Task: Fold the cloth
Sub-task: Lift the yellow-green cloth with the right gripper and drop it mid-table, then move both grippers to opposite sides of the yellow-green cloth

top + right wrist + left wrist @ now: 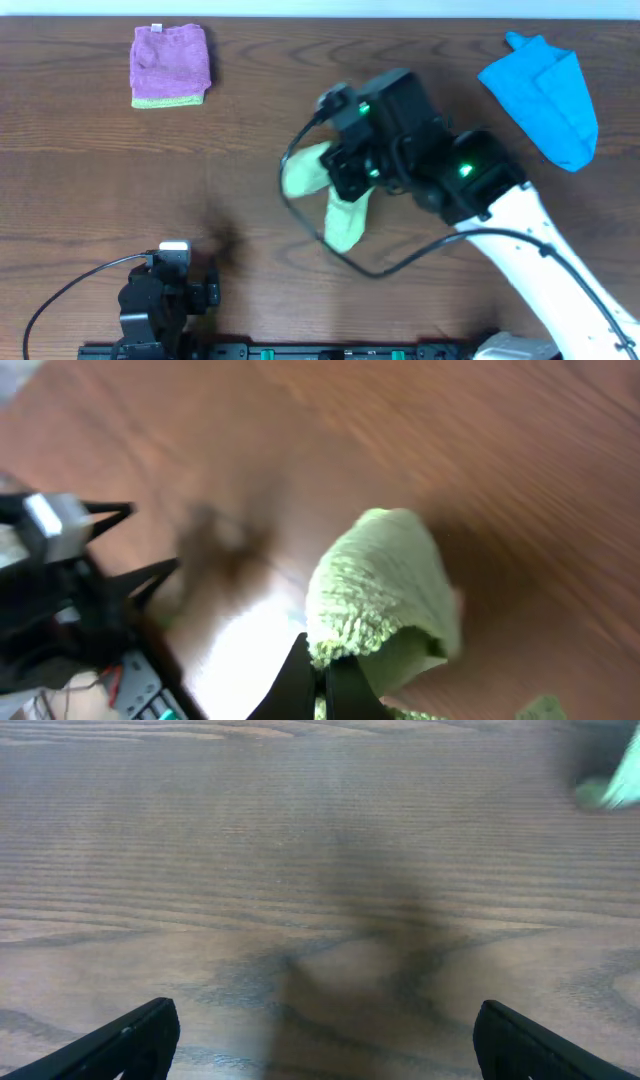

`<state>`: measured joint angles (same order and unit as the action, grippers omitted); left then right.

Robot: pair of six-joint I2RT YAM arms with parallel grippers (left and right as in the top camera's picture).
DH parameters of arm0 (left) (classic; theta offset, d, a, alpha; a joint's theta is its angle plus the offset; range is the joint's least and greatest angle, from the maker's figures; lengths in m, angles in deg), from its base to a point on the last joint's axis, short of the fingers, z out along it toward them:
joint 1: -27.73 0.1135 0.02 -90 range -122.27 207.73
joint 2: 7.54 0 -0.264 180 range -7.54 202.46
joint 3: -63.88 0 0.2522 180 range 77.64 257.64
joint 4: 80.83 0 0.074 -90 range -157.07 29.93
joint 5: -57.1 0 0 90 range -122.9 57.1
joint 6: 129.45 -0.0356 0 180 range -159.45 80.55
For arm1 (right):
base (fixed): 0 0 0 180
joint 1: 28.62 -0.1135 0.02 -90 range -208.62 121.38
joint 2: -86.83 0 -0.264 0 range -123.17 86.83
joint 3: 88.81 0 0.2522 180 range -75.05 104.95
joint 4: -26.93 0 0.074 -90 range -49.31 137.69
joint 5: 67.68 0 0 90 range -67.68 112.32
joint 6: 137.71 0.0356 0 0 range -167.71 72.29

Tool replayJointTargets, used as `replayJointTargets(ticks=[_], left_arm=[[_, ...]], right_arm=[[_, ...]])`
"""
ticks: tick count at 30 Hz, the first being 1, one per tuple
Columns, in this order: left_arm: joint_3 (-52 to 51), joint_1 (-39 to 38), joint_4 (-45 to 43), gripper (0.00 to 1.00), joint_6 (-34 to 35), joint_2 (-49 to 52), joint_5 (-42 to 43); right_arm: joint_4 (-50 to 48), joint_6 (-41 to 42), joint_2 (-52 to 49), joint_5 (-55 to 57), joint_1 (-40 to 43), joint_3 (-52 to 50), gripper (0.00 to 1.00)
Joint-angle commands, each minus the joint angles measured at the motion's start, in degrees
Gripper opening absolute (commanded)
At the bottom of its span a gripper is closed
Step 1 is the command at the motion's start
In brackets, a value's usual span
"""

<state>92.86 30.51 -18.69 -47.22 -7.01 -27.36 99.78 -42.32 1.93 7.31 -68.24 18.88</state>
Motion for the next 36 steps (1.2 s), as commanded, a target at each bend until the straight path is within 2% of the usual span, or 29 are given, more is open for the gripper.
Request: replayJointTargets(ticks=[1, 10, 17, 18, 19, 20, 21, 22, 23, 29, 36], left_arm=[[-2.10, -0.31, 2.38, 0.95, -1.44, -0.33, -1.07], [-2.10, -0.31, 2.38, 0.95, -1.44, -0.33, -1.09], [-2.10, -0.31, 2.38, 0.95, -1.44, -0.33, -1.07], [-2.10, -0.31, 2.38, 0.95, -1.44, -0.33, -1.09], [-2.10, -0.31, 2.38, 0.95, -1.44, -0.33, -1.09], [-2.10, -0.31, 2.38, 0.95, -1.44, -0.33, -1.09], [-2.10, -0.31, 2.38, 0.95, -1.44, -0.33, -1.07], [-2.10, -0.31, 2.38, 0.95, -1.44, -0.33, -1.09], [-2.10, -0.31, 2.38, 0.95, -1.44, -0.33, -1.07], [-2.10, -0.31, 2.38, 0.95, -1.44, -0.33, -1.07], [-2.10, -0.31, 2.36, 0.95, -1.16, -0.33, -1.03]], right_arm=[[-0.90, 0.33, 0.22, 0.79, -2.64, 0.83, 0.01], [-1.73, -2.71, -7.02, 9.29, 1.09, 0.76, 0.01], [-10.95, -2.69, -20.22, 17.53, 10.60, 0.79, 0.02], [-12.76, -2.71, -21.77, 18.58, 11.98, 0.76, 0.07], [-14.60, -2.69, -23.06, 19.67, 13.25, 0.79, 0.26], [-16.46, -2.67, -24.02, 20.94, 14.56, 0.79, 0.63], [-17.75, -2.69, -24.37, 21.90, 15.54, 0.79, 0.89], [-18.99, -2.69, -24.46, 22.62, 16.57, 0.79, 0.95], [-19.69, -2.69, -24.20, 22.75, 17.51, 1.05, 0.99], [-15.04, -0.02, -18.21, 21.11, 19.39, 2.75, 0.99], [-1.73, 1.44, -12.48, 6.58, 20.48, 2.75, 0.99]])
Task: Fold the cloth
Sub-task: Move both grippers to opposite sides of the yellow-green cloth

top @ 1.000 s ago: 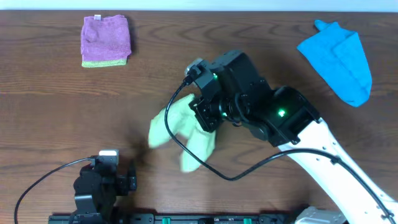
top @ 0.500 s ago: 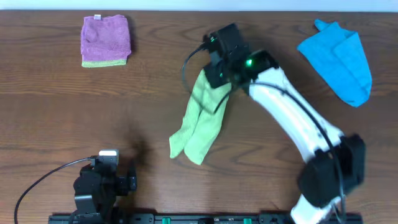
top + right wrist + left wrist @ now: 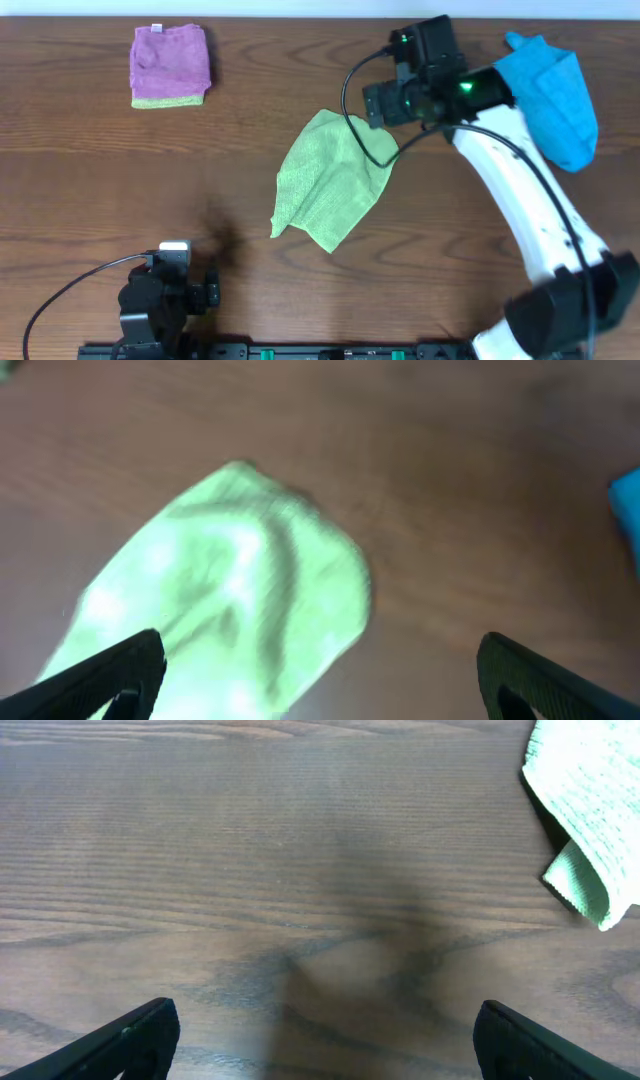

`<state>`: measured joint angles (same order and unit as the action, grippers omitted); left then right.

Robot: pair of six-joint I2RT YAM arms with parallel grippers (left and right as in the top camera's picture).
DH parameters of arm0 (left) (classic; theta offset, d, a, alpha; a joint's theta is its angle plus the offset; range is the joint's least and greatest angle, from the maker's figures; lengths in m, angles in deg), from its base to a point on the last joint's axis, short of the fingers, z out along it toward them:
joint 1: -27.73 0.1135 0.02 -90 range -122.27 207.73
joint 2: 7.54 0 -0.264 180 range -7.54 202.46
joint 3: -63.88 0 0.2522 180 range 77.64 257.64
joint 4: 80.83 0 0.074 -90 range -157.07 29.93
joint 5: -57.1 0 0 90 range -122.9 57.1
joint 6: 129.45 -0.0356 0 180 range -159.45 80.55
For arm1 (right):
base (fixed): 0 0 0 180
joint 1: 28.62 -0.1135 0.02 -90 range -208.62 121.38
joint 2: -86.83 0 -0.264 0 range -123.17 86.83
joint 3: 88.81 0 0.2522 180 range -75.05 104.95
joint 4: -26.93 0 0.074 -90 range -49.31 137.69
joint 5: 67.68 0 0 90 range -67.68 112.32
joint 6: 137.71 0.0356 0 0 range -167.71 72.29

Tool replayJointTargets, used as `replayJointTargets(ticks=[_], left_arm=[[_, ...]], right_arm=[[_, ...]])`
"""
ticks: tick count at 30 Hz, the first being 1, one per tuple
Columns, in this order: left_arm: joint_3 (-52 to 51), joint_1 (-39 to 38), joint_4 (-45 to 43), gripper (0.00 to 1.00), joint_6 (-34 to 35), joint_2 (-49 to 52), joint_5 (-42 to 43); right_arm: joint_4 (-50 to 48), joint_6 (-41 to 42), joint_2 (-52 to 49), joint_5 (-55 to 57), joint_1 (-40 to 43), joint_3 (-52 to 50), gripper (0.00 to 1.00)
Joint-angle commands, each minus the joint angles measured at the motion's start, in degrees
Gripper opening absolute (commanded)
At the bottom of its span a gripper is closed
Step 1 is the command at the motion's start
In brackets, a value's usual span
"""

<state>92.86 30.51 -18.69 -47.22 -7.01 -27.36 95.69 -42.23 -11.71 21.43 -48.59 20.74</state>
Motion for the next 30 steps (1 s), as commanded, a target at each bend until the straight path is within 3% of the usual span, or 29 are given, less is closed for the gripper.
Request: replayJointTargets(ticks=[1, 11, 18, 21, 30], left_arm=[[-2.10, -0.31, 2.34, 0.95, -0.59, -0.33, -0.98], [-2.10, -0.31, -5.95, 0.95, 2.25, -0.33, 12.11], [0.39, -0.31, -6.01, 0.95, 14.60, 2.10, 12.48], [5.11, -0.31, -4.37, 0.95, 16.52, 8.83, 12.59], [28.50, -0.31, 6.88, 0.95, 17.27, 44.41, 20.87]], right_arm=[[4.39, 1.33, 1.16, -10.05, 1.46, 0.90, 0.99], [11.19, -4.55, 1.16, -31.45, 10.75, -3.28, 0.99], [15.58, -12.50, 1.16, -32.63, 14.40, -6.64, 0.99], [15.82, -13.33, 1.16, -32.83, 14.75, -8.87, 0.99], [16.15, -15.78, 1.16, -34.07, 14.75, -15.41, 0.99]])
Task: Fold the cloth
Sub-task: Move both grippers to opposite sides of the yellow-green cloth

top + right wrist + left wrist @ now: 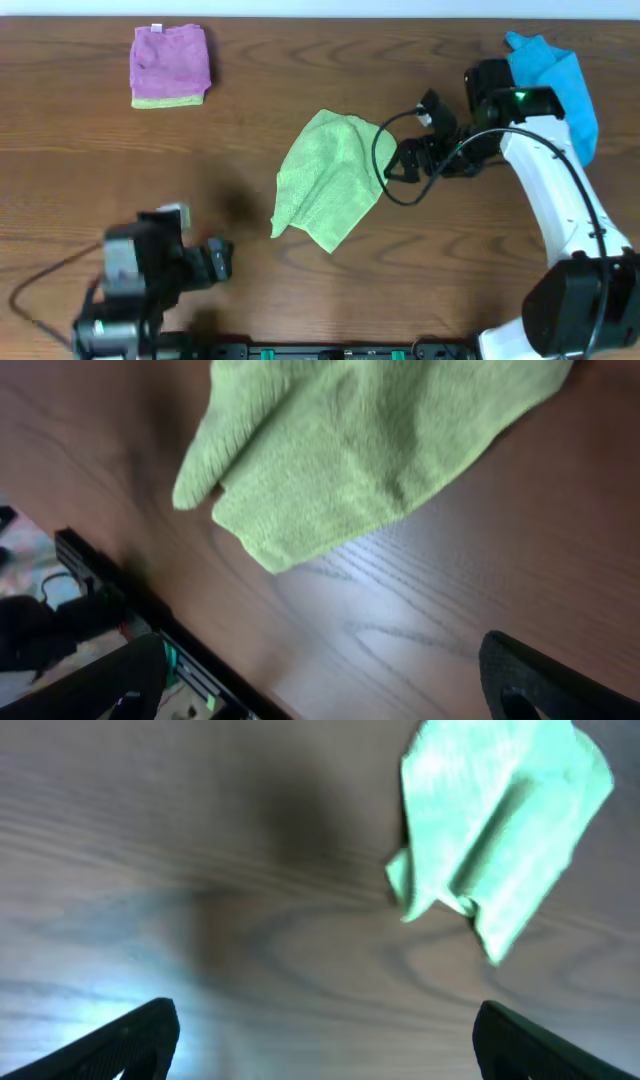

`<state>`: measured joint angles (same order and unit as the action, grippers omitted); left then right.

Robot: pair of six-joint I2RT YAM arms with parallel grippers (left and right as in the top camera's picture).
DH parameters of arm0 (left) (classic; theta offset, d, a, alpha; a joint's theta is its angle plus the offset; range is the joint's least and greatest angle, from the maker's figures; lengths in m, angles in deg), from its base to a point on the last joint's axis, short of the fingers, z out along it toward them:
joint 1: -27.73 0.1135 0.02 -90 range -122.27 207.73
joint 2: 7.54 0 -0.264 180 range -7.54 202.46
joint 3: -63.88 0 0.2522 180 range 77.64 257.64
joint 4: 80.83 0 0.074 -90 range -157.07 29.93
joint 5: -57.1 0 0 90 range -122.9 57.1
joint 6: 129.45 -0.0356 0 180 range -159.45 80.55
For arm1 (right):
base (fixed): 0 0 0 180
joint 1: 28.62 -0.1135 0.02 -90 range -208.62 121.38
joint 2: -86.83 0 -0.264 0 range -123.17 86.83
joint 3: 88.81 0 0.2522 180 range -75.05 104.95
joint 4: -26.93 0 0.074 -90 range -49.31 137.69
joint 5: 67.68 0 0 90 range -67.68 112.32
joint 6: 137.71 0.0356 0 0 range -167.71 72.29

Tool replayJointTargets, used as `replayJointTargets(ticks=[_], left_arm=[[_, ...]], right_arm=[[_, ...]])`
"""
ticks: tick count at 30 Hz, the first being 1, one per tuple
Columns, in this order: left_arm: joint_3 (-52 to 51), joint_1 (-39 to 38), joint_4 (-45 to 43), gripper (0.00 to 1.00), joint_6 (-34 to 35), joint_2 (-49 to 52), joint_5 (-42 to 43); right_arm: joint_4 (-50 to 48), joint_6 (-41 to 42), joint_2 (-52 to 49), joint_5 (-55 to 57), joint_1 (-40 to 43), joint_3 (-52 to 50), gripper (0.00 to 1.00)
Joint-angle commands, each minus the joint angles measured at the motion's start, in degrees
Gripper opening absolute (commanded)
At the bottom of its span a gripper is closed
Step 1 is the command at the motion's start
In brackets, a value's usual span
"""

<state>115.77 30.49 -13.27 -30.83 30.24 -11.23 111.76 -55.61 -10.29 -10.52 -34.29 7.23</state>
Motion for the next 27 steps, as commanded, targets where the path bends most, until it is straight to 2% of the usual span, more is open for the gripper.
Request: replayJointTargets(ticks=[1, 4, 6, 10, 11, 18, 27], left_arm=[[7.80, -0.28, 1.97, 0.95, 0.85, 10.45, 6.60], [12.31, -0.28, 0.00, 0.95, 1.90, 19.26, 12.15], [12.76, -0.28, -3.19, 0.95, 7.19, 24.30, 15.12], [12.76, -0.28, -7.08, 0.95, 18.88, 31.36, 15.85], [12.76, -0.31, -8.07, 0.95, 19.96, 33.14, 16.28], [12.76, -2.75, -14.05, 0.95, 20.20, 42.86, 17.38], [12.76, -7.52, -23.50, 0.95, 23.17, 52.89, 17.35]], right_arm=[[0.04, -2.51, -0.26, -2.64, 0.46, -2.86, 0.99], [-0.24, -3.04, -0.24, -4.22, 0.46, -5.79, 0.99], [-0.98, -3.61, -0.24, -6.19, 0.44, -8.02, 0.99], [-3.61, -3.52, -0.24, -8.00, 0.44, -12.24, 0.99], [-4.44, -3.50, -0.24, -8.28, 0.42, -13.22, 0.98], [-10.36, 0.83, -0.24, -9.05, 0.33, -17.73, 0.98], [-19.69, 10.21, -0.24, -9.25, -2.27, -22.23, 0.99]])
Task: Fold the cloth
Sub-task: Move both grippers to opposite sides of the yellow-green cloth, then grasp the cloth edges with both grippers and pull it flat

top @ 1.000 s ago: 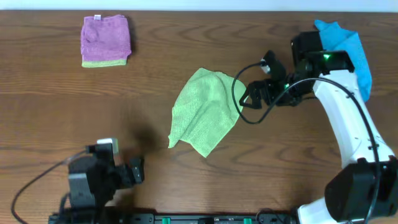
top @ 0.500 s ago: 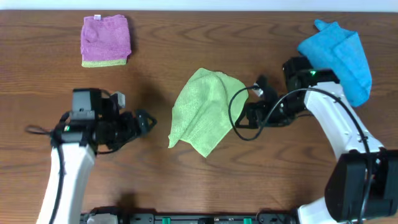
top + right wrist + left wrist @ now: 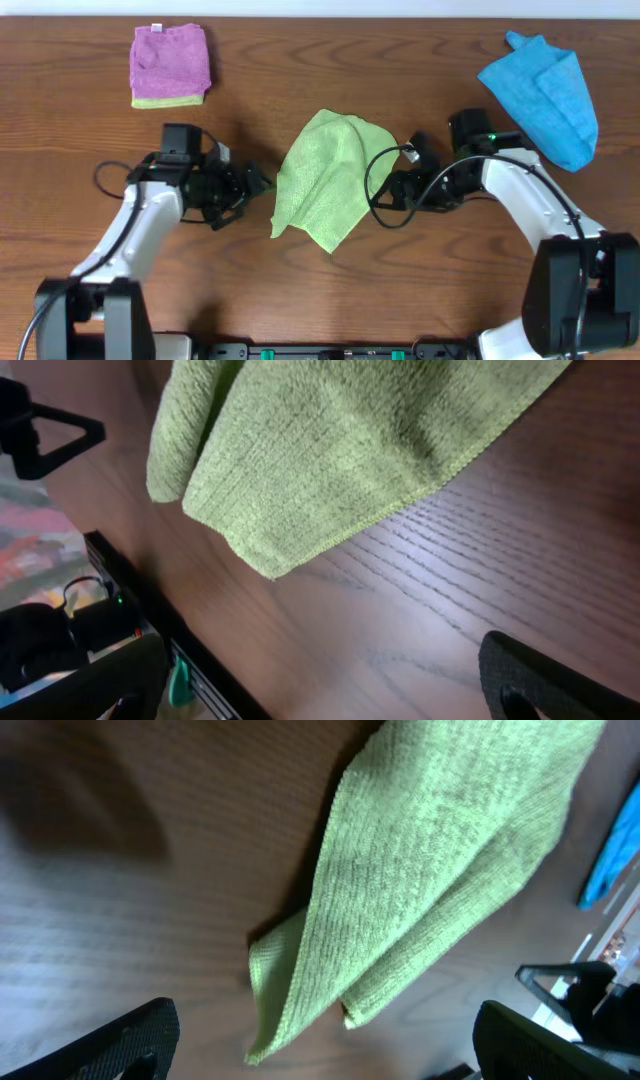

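The light green cloth [image 3: 325, 180] lies crumpled and partly doubled over at the table's middle, its lower left corner curled up. It fills the upper part of the left wrist view [image 3: 440, 860] and of the right wrist view [image 3: 340, 450]. My left gripper [image 3: 250, 185] is open just left of the cloth's left edge, and the curled corner lies ahead of its fingers [image 3: 120, 1040]. My right gripper [image 3: 388, 195] is open just right of the cloth's right edge, with only bare wood between its fingers [image 3: 545, 680].
A folded purple cloth [image 3: 170, 65] with a yellow-green edge lies at the far left. A blue cloth [image 3: 545, 85] lies bunched at the far right. A black rail [image 3: 330, 352] runs along the table's front edge.
My left arm has moved from the front left of the table up to the cloth's left edge. My right gripper has shifted slightly nearer the front. The cloth lies as before.
My right gripper first held the bunched green cloth over mid table while my left arm rested at the front. Then the cloth lay spread out, with the right gripper open at its far right corner. The right gripper then stood right of the cloth. Both grippers now flank it, open.
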`<state>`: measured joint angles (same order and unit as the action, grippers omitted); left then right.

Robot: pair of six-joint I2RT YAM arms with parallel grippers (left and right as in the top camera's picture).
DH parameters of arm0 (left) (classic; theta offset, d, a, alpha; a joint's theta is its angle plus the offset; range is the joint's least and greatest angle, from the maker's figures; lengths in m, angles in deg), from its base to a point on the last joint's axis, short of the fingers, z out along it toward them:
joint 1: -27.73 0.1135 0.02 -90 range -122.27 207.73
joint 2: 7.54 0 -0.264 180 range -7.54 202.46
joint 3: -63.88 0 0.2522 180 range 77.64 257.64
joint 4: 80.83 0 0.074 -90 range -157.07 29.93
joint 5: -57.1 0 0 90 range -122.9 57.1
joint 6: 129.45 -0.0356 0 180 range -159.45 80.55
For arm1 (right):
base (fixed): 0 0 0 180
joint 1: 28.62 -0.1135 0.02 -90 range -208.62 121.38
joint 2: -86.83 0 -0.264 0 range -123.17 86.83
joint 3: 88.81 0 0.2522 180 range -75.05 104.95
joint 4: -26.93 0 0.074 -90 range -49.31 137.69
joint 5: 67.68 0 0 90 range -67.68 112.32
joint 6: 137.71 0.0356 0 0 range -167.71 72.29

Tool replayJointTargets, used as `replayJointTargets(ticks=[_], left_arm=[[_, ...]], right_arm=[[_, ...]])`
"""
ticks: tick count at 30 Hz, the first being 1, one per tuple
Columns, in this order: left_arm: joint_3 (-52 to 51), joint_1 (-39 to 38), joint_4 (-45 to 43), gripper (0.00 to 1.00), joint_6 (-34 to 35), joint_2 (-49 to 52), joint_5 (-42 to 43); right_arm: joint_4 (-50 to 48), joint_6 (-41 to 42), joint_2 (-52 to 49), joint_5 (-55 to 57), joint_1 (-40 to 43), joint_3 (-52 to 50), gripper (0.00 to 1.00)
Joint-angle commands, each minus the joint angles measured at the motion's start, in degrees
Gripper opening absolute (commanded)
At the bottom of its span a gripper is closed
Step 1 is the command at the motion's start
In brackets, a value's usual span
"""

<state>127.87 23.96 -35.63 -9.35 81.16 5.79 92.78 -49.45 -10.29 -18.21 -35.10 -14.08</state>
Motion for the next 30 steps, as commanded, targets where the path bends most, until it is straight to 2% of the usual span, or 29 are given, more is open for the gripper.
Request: replayJointTargets(ticks=[1, 10, 21, 24, 25, 28, 30], left_arm=[[0.66, -1.31, -1.88, 0.95, 2.14, 2.75, 0.33], [0.66, -4.07, -7.69, 0.95, 5.16, 7.78, 1.84], [0.61, -7.72, -10.43, 0.95, 8.33, 9.60, 1.40], [0.61, -8.59, -10.97, 1.00, 8.74, 10.01, 1.36], [0.61, -8.72, -11.06, 0.89, 8.72, 10.21, 1.33], [0.61, -8.74, -11.10, 0.71, 8.72, 10.34, 1.33], [0.61, -8.72, -11.21, 0.50, 8.72, 10.34, 1.33]], right_arm=[[-1.22, 4.63, -0.24, -1.55, -2.05, -1.11, 0.99], [-3.89, 8.22, -0.24, -1.51, -6.64, -1.18, 0.99], [-4.79, 10.08, -0.24, -1.53, -7.08, -1.18, 0.99], [-4.74, 10.12, -0.24, -1.53, -7.10, -1.18, 0.99], [-4.72, 10.34, -0.24, -1.51, -7.10, -1.18, 0.99], [-4.68, 10.75, -0.24, -1.53, -7.10, -1.18, 0.99], [-4.48, 10.95, -0.24, -1.51, -7.10, -1.20, 0.99]])
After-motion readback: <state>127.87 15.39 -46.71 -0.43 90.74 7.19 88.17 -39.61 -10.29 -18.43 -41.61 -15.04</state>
